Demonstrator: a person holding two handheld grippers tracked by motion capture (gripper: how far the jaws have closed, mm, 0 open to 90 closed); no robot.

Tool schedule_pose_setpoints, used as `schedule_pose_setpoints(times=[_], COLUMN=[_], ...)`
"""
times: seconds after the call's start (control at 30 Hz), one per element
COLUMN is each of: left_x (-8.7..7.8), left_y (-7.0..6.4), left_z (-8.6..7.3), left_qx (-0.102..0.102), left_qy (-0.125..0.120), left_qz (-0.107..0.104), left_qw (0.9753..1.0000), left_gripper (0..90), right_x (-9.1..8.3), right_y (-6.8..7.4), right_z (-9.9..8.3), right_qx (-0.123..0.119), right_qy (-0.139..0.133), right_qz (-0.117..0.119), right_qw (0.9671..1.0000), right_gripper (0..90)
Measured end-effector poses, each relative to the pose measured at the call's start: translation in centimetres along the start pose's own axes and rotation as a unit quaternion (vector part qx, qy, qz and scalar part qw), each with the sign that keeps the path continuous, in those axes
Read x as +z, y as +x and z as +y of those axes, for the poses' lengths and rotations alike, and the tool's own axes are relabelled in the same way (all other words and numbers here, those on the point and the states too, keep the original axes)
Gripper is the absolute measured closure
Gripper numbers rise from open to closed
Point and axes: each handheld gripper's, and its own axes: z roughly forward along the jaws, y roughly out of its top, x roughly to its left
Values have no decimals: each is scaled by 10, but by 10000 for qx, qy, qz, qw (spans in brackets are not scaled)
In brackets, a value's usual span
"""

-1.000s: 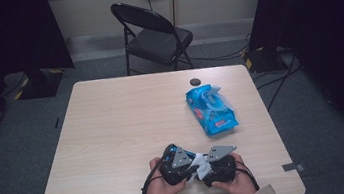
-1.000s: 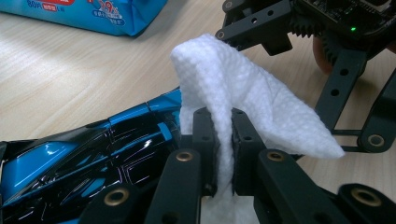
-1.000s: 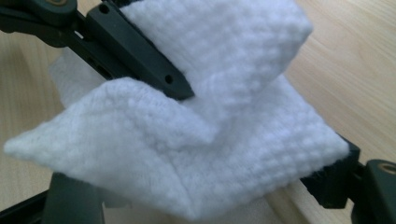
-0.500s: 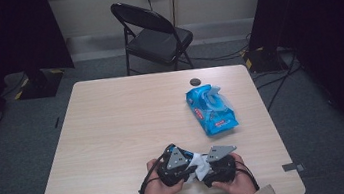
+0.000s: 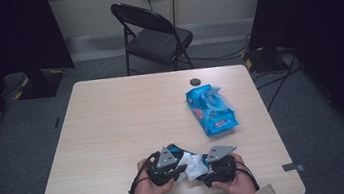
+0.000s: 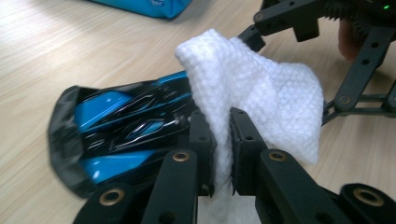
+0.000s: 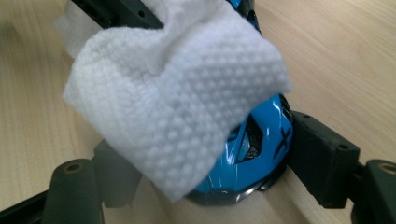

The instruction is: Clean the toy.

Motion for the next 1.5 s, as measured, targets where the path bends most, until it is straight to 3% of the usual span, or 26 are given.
schedule_pose_setpoints(times=[0.8,1.1,1.5], left_x=[-15,-26,-31], left_y=[16,27,31], left_z=[-10,-17,-20], left_qx=[-213,-304,-347], left_qy=[2,78,51], left_qz=[217,453,486], left_qw=[9995,9985,9982], left_gripper=[840,844,844], right_x=[0,0,0], right_y=[0,0,0], right_z=[0,0,0], right_qx=[0,3,4], right_qy=[0,1,2], right_qz=[-1,-1,-2], right_qw=[10000,10000,10000], right_gripper=[253,253,253])
